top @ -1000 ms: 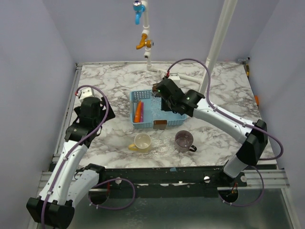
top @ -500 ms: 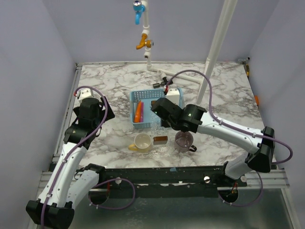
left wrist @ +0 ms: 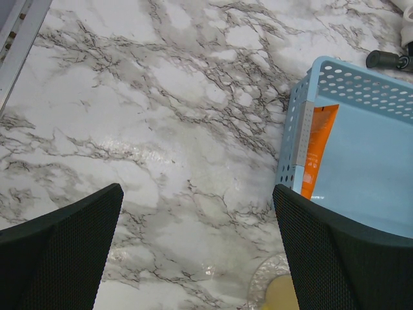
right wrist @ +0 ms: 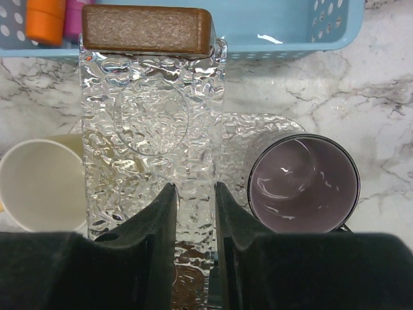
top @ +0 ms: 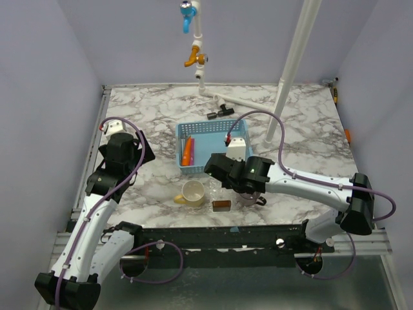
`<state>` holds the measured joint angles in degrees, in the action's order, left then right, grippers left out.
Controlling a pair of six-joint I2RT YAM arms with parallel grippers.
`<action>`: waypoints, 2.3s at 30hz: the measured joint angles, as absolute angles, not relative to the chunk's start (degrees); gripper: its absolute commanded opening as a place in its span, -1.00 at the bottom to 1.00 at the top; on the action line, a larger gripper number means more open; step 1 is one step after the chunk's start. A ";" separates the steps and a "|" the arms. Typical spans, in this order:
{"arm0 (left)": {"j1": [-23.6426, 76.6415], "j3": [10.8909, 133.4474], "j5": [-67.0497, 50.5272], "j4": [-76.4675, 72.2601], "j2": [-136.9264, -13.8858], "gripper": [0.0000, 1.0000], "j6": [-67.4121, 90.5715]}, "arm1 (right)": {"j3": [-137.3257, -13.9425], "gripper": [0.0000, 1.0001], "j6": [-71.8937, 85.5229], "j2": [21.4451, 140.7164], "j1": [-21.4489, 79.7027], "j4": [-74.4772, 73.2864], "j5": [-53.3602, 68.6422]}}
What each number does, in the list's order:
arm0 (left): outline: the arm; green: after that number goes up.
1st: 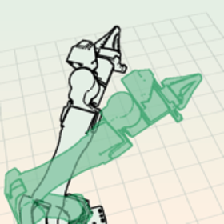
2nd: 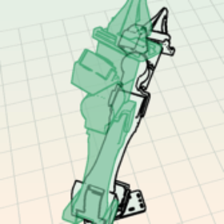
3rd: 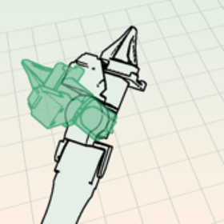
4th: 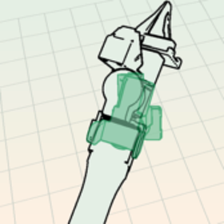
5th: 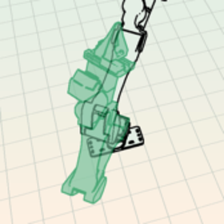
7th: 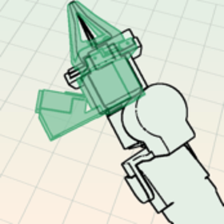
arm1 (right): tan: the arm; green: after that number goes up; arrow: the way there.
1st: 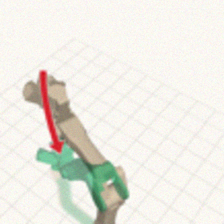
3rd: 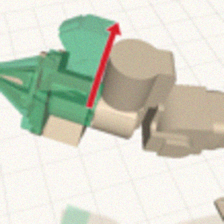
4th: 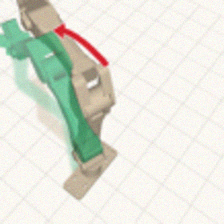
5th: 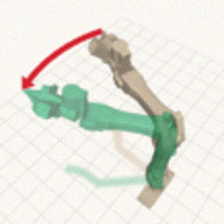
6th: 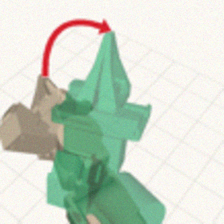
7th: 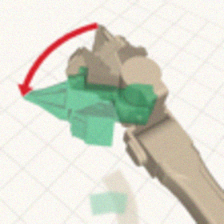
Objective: Prepare toiletry sets of a toothbrush and toothpaste on the tray
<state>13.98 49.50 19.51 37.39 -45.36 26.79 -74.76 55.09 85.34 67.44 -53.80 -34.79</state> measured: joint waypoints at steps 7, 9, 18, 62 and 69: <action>13.98 49.50 19.51 37.39 -45.36 0.97 26.79 | -70.32 -0.99 57.08 84.38 67.92 -52.05 -34.48; 13.98 49.50 19.51 37.36 -45.36 0.97 26.79 | -69.45 -0.99 57.43 84.38 67.92 -51.18 -34.30; 13.98 49.50 19.51 37.36 -45.45 0.97 26.79 | -67.96 -0.99 58.48 84.53 67.92 -48.77 -33.17; 13.98 49.50 19.51 37.36 -45.69 0.97 26.76 | -60.93 -0.99 59.96 83.96 70.78 -44.34 -32.05; 13.98 49.50 19.51 37.36 -46.00 0.97 26.76 | -60.23 -0.99 57.28 84.97 68.05 -40.60 -31.59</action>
